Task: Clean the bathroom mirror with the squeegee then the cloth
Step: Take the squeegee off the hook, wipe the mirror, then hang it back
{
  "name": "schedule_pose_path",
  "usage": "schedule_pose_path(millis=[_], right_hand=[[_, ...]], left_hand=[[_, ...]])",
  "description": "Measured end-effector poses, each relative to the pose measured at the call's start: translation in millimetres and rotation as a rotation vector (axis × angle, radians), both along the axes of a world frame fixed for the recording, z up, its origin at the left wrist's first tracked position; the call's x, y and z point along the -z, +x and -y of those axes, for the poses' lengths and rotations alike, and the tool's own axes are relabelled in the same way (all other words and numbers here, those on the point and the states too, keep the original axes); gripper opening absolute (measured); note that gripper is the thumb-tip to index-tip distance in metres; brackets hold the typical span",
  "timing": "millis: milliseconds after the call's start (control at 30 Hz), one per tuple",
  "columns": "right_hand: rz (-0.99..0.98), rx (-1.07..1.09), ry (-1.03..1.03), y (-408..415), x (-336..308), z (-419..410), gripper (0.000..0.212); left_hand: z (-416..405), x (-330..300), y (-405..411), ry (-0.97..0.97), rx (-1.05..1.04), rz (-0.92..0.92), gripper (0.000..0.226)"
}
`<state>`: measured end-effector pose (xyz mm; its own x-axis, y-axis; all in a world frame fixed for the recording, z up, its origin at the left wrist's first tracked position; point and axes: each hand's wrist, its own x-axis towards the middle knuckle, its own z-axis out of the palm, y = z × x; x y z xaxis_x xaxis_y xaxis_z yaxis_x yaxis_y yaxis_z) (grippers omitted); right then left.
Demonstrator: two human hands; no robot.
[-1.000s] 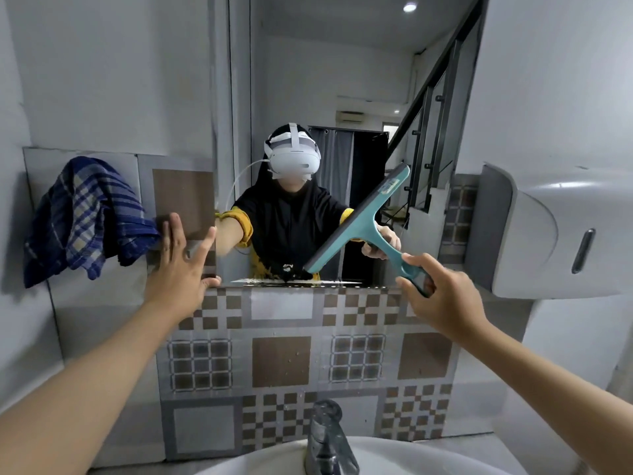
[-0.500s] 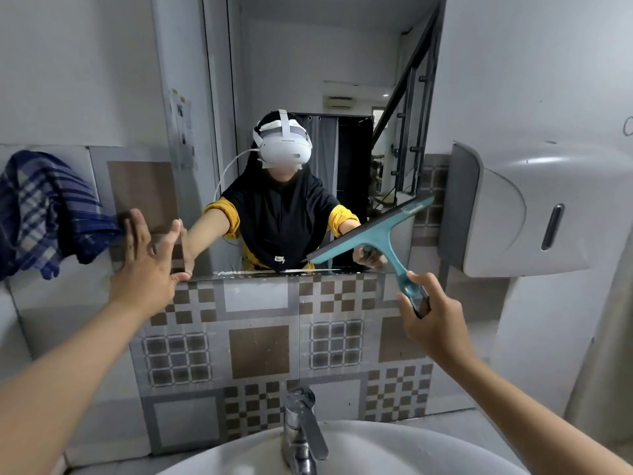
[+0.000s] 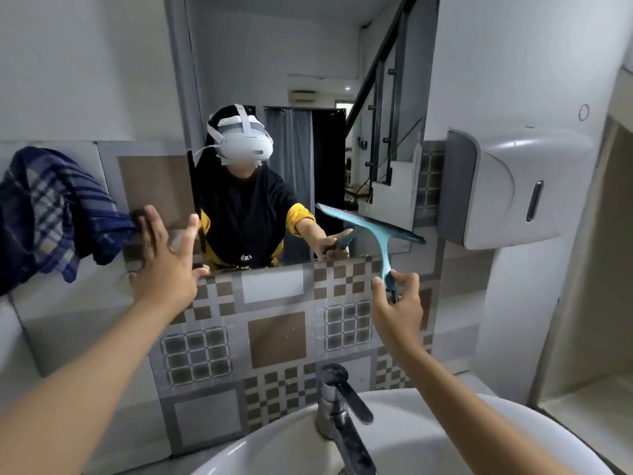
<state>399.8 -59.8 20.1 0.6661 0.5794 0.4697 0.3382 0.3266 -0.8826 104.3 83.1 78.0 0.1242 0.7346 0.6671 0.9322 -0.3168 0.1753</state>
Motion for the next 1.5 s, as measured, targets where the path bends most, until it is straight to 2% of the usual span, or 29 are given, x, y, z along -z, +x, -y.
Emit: schedule_pose_path(millis=[333,500,833,1033,1200,1367,1500], right_hand=[[-0.474,0.011,0.015,-73,-21,-13,0.016],[-0.559,0.017,0.016,-100,-30,-18,0.015],[-0.671,-0.12,0.02,-176,-40,-23,0.019],[-0.57,-0.18,0.026,-225,-32,-28,0.017],[-0.438,-0.19,0.044,-242,-20,-25,0.018],[-0.241,-0.125,0.006,-239,7,-23,0.022],[-0.112,-0.107,0.007,-224,24,-21,0.018]], left_hand=[[0,1,-3,0.048,0.073,0.003,0.093],[-2,2,-3,0.075,0.099,0.009,0.093],[-2,5,-7,0.137,0.107,-0.035,0.095],[0,2,-10,0.07,0.075,-0.066,0.099],[-1,6,-18,0.065,0.041,-0.144,0.112],[1,28,-33,0.231,-0.046,-0.312,0.086],[-1,37,-49,0.281,0.004,-0.344,0.075]])
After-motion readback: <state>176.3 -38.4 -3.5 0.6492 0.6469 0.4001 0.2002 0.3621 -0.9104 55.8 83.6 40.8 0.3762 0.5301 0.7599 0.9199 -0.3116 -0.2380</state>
